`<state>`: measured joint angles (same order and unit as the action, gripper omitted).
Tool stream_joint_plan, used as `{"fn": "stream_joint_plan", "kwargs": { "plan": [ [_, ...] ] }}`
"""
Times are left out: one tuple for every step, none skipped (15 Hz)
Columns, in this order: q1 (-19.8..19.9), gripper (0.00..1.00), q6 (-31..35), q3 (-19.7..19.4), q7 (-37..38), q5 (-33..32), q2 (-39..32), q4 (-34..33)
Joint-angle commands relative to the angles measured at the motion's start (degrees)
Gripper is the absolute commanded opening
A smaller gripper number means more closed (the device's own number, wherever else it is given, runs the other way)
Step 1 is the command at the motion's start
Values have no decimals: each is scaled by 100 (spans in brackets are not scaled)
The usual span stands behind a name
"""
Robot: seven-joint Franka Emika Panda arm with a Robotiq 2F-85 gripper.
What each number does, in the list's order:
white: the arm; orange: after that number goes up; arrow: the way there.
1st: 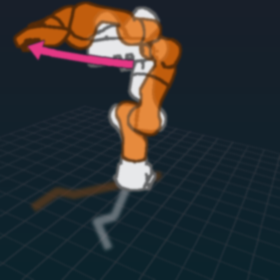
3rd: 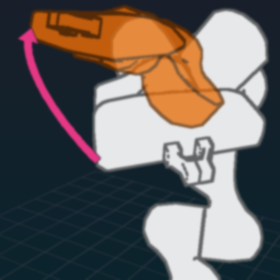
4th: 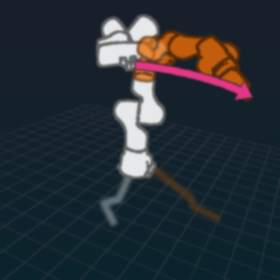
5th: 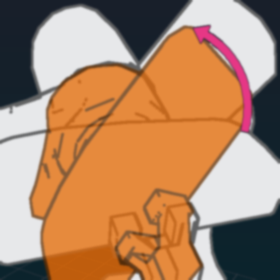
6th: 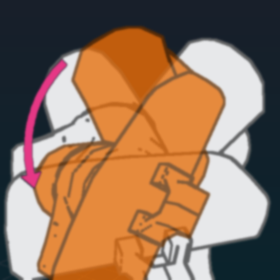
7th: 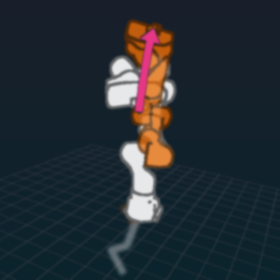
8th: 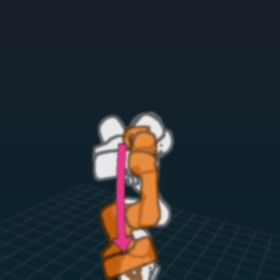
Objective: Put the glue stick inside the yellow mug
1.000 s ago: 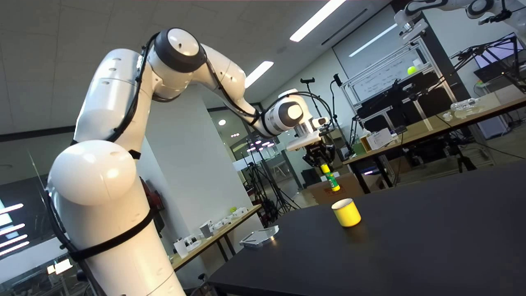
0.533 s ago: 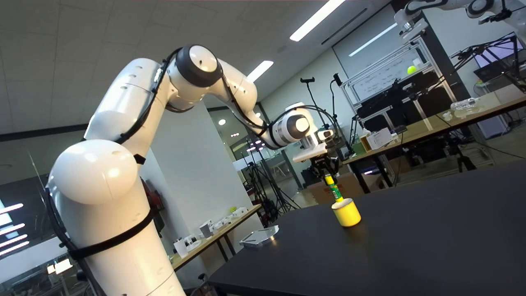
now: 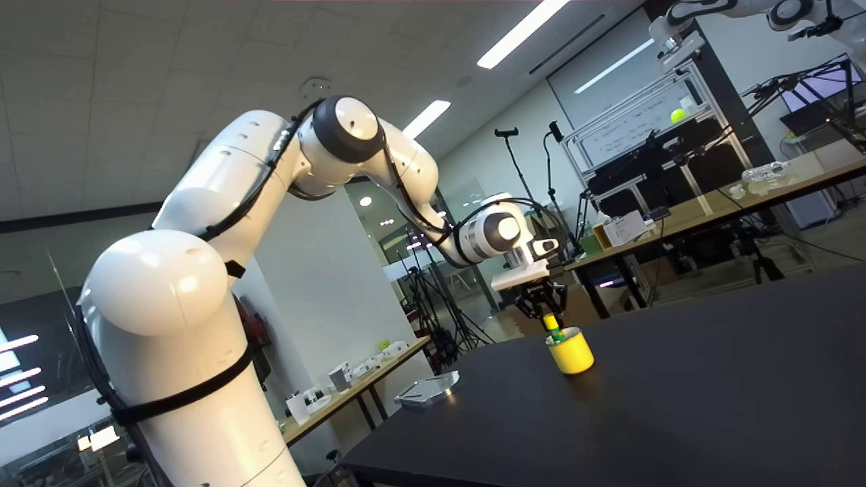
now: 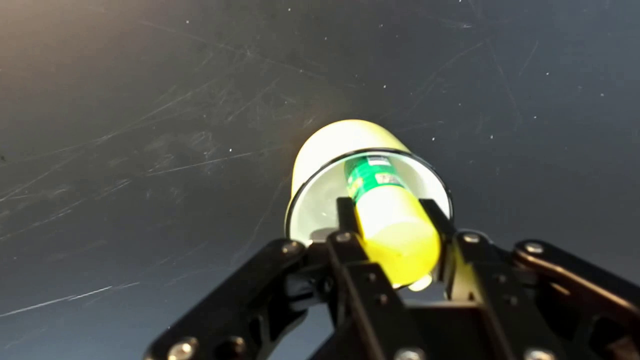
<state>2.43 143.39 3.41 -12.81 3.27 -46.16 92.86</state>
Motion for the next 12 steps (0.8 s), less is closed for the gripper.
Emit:
{"fn": "stream_joint_plan", "kwargs": {
  "plan": [
    [-21,10,-126,-19,140,-105,-156,-252],
    [-23,59,-141,-20,143,-108,-138,-254],
    [-22,61,-128,-20,151,-104,-108,-244],
    [-16,66,-90,-13,151,-96,-23,-202],
    [-7,72,-63,-1,147,-83,58,-168],
    [18,80,-19,27,131,-52,208,-91],
    [39,86,21,47,127,-21,374,8],
    [63,92,62,71,116,13,545,120],
    [34,98,92,19,184,-8,784,303],
    [2,100,98,-39,275,-31,982,451],
    [39,89,69,36,75,-37,445,-46],
    [40,96,65,27,87,-33,610,46]
  ]
}}
